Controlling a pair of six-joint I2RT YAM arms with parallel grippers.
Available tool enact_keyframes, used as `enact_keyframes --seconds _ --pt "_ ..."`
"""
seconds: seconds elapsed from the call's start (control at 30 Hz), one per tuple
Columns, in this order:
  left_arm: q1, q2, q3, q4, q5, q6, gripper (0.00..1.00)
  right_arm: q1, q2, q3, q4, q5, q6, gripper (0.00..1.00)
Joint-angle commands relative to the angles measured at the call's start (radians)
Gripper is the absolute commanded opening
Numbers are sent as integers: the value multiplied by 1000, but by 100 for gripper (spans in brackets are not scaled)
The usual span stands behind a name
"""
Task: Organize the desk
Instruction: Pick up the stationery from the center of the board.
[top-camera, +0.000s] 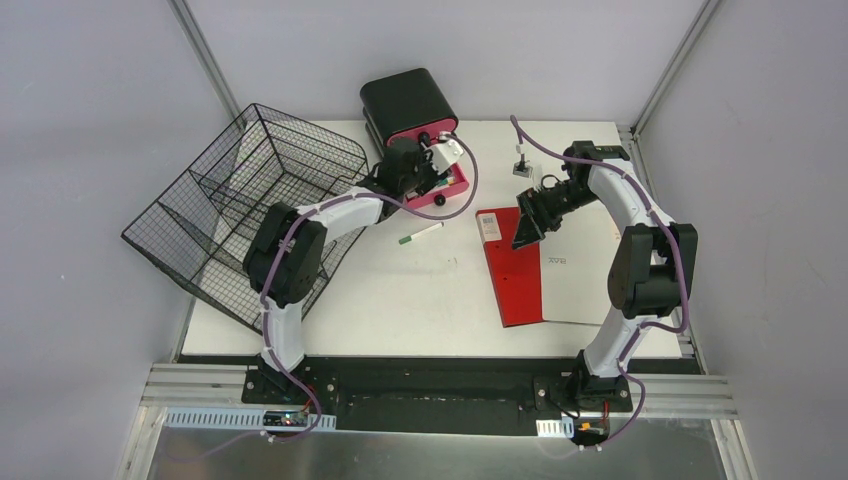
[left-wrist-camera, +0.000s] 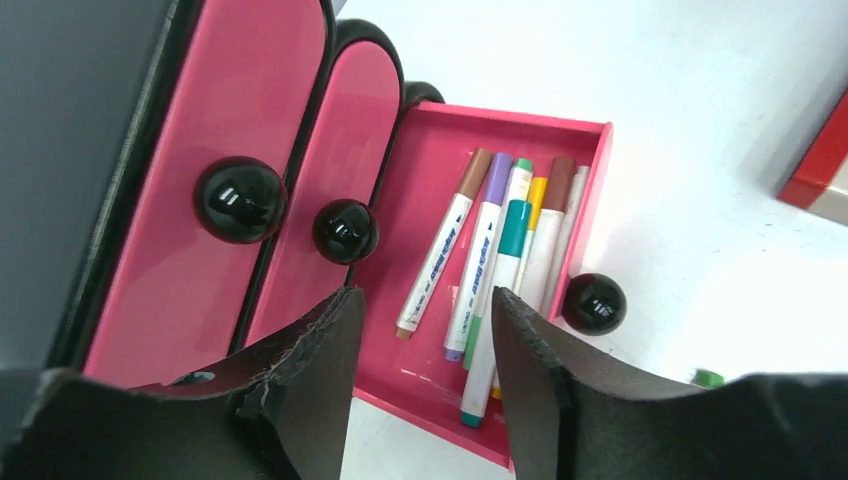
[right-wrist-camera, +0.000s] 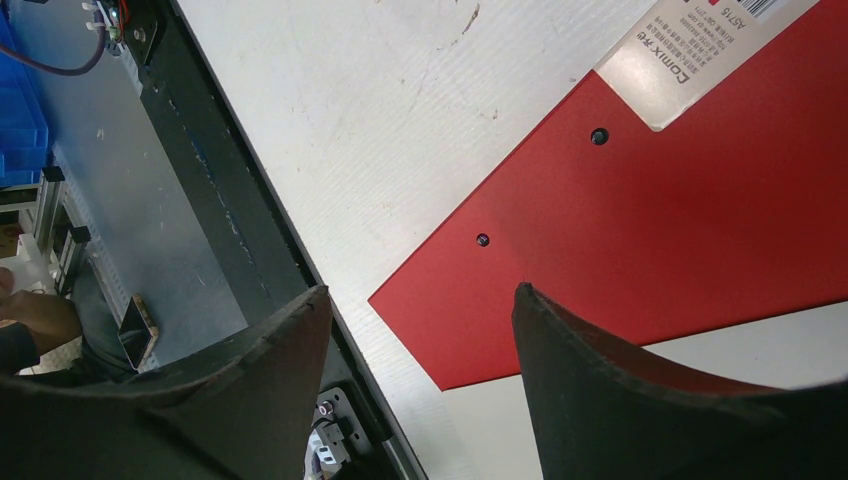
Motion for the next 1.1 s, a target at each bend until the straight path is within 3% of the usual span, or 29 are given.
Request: enact_keyframes --seconds 0.0,0.1,0.23,0.37,0.67,1.07 --pt "5 -95 -21 -29 126 -93 47 4 -13 39 -6 -30 -31 70" --pt "6 -110 1 -153 247 -106 45 4 -16 39 -6 -28 -31 69" --pt "7 -81 118 -465 367 -150 49 4 -14 39 -10 -30 -33 70" --pt "8 -18 232 -672 383 -201 51 4 -14 40 -11 -33 -33 70" --pt "5 113 355 -820 333 -170 52 6 -9 40 -11 -32 -32 70" --pt "-39 202 388 -886 244 -133 48 5 -11 40 -10 -28 -33 70"
